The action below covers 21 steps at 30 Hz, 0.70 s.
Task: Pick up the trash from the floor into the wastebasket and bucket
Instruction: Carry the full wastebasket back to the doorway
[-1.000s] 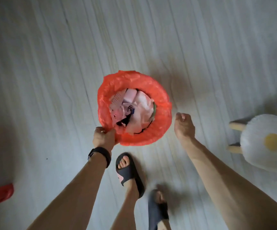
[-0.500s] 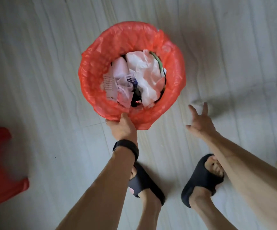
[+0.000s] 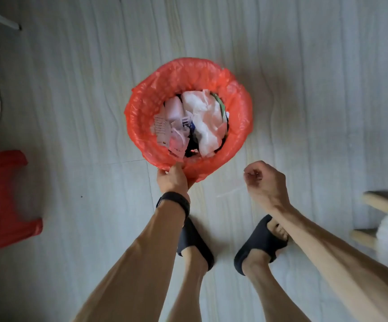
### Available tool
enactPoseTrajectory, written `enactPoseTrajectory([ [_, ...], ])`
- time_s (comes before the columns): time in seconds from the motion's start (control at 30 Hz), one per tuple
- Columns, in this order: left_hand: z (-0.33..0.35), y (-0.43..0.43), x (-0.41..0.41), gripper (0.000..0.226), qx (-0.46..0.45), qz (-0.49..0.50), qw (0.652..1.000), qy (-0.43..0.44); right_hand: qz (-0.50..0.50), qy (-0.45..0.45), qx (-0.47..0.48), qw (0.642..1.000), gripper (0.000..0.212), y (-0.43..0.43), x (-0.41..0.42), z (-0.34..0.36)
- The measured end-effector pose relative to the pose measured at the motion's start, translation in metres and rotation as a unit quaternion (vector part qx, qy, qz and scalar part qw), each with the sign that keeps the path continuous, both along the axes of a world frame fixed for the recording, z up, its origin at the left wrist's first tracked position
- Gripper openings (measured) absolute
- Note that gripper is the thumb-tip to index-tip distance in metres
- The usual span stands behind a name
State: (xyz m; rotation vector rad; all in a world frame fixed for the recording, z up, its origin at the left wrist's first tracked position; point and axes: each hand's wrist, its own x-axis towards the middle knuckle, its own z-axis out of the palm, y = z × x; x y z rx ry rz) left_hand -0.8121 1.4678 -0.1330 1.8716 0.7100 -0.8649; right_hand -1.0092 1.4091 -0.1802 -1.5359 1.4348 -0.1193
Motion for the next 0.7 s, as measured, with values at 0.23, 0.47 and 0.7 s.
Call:
enactPoseTrajectory([
  [0.23, 0.069, 0.063, 0.022, 0.022, 0.093, -0.096, 0.991, -0.014, 0.129, -0.132, -0.160, 0.970, 0.012, -0.032, 0.090, 0.143],
  [0.47, 0.182, 0.104, 0.065, 0.019, 0.066, -0.040, 0.997, 0.008, 0.260, -0.018, -0.163, 0.952, 0.017, -0.019, 0.154, 0.195],
  [0.7, 0.303, 0.102, 0.140, 0.019, 0.010, -0.015, 1.000, -0.001, 0.088, 0.034, -0.080, 0.992, 0.058, -0.014, 0.199, 0.325],
])
